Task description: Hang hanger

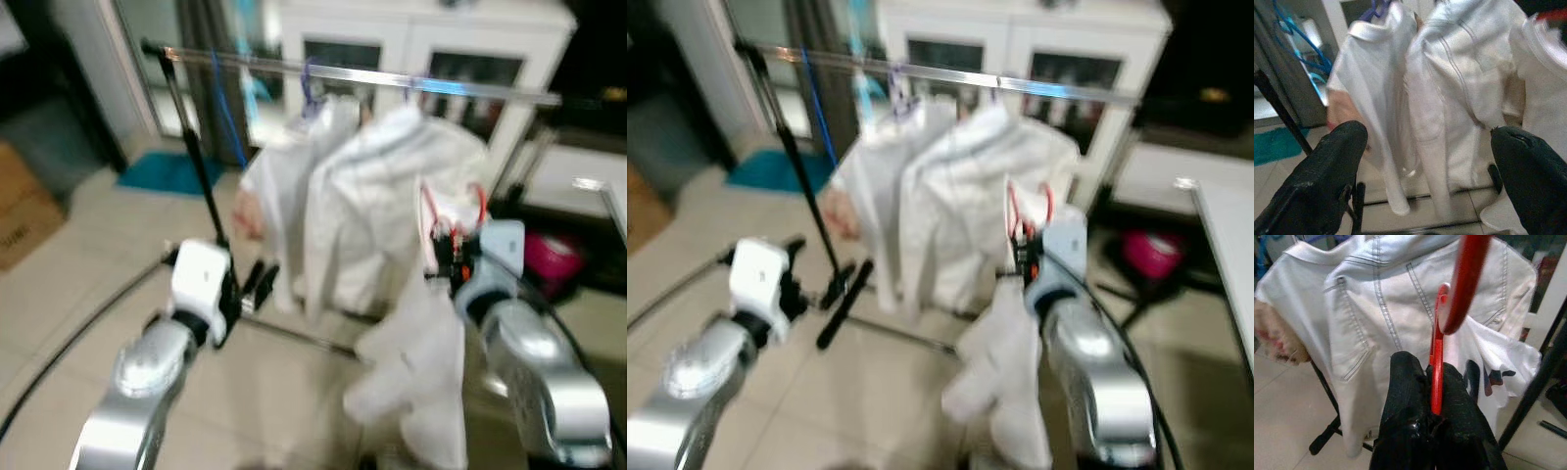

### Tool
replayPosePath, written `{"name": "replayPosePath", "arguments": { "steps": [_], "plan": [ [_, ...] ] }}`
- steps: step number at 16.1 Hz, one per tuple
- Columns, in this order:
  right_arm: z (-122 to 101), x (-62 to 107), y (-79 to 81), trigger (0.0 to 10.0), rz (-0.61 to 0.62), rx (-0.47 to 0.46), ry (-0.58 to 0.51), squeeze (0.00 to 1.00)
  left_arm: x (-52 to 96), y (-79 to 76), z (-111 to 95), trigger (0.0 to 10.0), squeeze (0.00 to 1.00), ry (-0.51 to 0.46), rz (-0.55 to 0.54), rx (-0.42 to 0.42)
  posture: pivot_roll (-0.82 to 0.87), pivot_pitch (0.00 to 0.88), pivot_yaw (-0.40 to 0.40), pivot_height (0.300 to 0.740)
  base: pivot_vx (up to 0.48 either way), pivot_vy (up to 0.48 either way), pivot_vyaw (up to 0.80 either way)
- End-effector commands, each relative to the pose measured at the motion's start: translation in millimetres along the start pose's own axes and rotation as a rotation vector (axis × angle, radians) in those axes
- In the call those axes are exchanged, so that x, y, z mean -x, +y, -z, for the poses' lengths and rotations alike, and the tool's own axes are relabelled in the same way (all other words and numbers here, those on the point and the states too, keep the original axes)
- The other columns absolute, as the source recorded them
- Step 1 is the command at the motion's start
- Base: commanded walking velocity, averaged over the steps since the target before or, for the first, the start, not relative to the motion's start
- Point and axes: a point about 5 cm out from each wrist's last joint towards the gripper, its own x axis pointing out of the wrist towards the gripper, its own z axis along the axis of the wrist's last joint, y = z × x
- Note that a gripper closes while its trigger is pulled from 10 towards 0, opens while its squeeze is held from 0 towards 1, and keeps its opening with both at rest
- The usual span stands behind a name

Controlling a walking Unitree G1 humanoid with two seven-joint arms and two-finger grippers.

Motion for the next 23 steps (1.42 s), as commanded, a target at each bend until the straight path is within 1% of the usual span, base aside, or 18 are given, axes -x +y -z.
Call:
{"name": "replayPosePath", "arguments": {
  "steps": [1, 3, 4, 6, 7, 8, 9, 10, 11, 12, 13, 15, 17, 18, 19, 20, 21, 23],
  "plan": [
    [-6.6, 0.6, 2.3, 0.0, -0.037, 0.027, -0.026, 0.0, -0.3, -0.8, -1.2, 10.0, 0.0, 0.0, 0.011, 0.002, -0.13, 0.0, 0.049, 0.74, -0.3, 0.0, 0.0],
    [-8.0, 0.6, 3.2, 0.0, -0.087, 0.064, -0.026, 0.0, -0.2, -1.3, -1.4, 10.0, 0.0, 0.004, 0.02, -0.006, -0.13, 0.0, 0.054, 0.74, -0.3, 0.0, 0.0],
    [-12.0, 1.0, 9.7, 0.0, -0.168, 0.074, -0.04, 0.0, -1.4, -2.3, -1.6, 10.0, 0.0, 0.014, 0.042, -0.013, -0.13, 0.0, 0.054, 0.74, 0.0, 0.0, 0.0],
    [-20.0, 2.6, 25.6, 0.0, -0.321, 0.079, -0.072, 0.0, -5.6, -3.2, -2.1, 10.0, 0.0, 0.02, 0.082, 0.008, -0.13, 0.0, 0.052, 0.74, 0.0, 0.0, 0.0],
    [-24.0, 2.9, 33.5, 0.0, -0.381, 0.087, -0.089, 0.0, -10.0, -4.3, -3.8, 10.0, 0.82, 0.012, 0.11, 0.016, -0.13, 0.0, 0.047, 0.74, 0.0, 0.0, 0.0],
    [-27.6, 1.9, 39.7, 0.0, -0.424, 0.095, -0.102, 0.0, -17.1, -5.8, -4.7, 10.0, 1.0, 0.025, 0.133, 0.037, -0.13, 0.0, 0.043, 0.74, 0.0, 0.0, 0.0],
    [-30.8, 0.1, 44.9, 0.0, -0.456, 0.107, -0.116, 0.0, -25.8, -8.7, -8.0, 10.0, 1.0, 0.021, 0.148, 0.029, -0.13, 0.0, 0.033, 0.74, 0.0, 0.0, 0.0],
    [-34.0, -1.6, 50.6, 0.0, -0.491, 0.115, -0.129, 0.0, -35.9, -8.3, -10.7, 10.0, 1.0, 0.025, 0.113, 0.004, -0.13, 0.0, 0.031, 0.74, 0.0, 0.0, 0.0],
    [-37.1, -1.7, 56.2, 0.0, -0.53, 0.121, -0.142, 0.0, -44.1, -7.8, -14.2, 10.0, 1.0, 0.021, 0.087, 0.003, -0.13, 0.0, 0.03, 0.74, 0.0, 0.0, 0.0],
    [-38.7, -1.0, 59.7, 0.0, -0.555, 0.126, -0.148, 0.0, -48.2, -7.7, -16.6, 10.0, 0.84, 0.014, 0.076, 0.014, -0.13, 0.0, 0.028, 0.74, 0.0, 0.0, 0.0],
    [-41.4, 1.2, 66.6, 0.0, -0.603, 0.139, -0.158, 0.0, -55.4, -8.3, -21.1, 10.0, 0.0, 0.0, 0.057, 0.053, -0.14, 0.0, 0.029, 0.74, 0.0, 0.0, 0.0],
    [-41.3, 2.7, 69.3, 0.0, -0.626, 0.145, -0.157, 0.0, -59.4, -7.4, -23.6, 10.0, 0.0, -0.012, 0.027, 0.05, -0.14, 0.0, 0.028, 0.74, 0.0, 0.0, 0.0],
    [-40.4, 4.0, 70.9, 0.0, -0.641, 0.153, -0.157, 0.0, -60.9, -6.0, -25.9, 10.0, 0.0, -0.026, 0.0, 0.066, -0.14, 0.0, 0.029, 0.74, 0.0, 0.0, 0.0],
    [-41.6, 5.0, 71.7, 0.0, -0.654, 0.146, -0.17, 0.0, -62.3, -4.0, -24.2, 9.1, 0.0, -0.02, -0.009, 0.073, -0.14, 0.0, 0.029, 0.74, 0.0, 0.0, 0.0],
    [-42.2, 5.3, 72.1, 0.0, -0.66, 0.142, -0.175, 0.0, -63.0, -3.2, -23.6, 6.0, 0.0, -0.018, -0.013, 0.074, -0.14, 0.0, 0.029, 0.74, 0.0, 0.0, 0.0],
    [-43.6, 7.2, 73.3, 0.0, -0.683, 0.132, -0.185, 0.0, -67.1, -0.4, -23.3, 0.2, 0.0, -0.021, -0.012, 0.059, -0.14, 0.0, 0.027, 0.74, 0.0, 0.0, 0.0],
    [-43.7, 7.6, 73.7, 0.0, -0.69, 0.128, -0.185, 0.0, -69.7, -0.1, -23.4, 0.0, 0.0, -0.023, -0.001, 0.051, -0.15, 0.0, 0.028, 0.74, 0.0, 0.0, 0.0],
    [-43.6, 8.1, 73.9, 0.0, -0.693, 0.126, -0.187, 0.0, -73.4, 1.2, -24.5, 0.0, 0.0, -0.025, 0.003, 0.062, -0.15, 0.0, 0.037, 0.74, 0.0, 0.0, 0.0]
  ]
}}
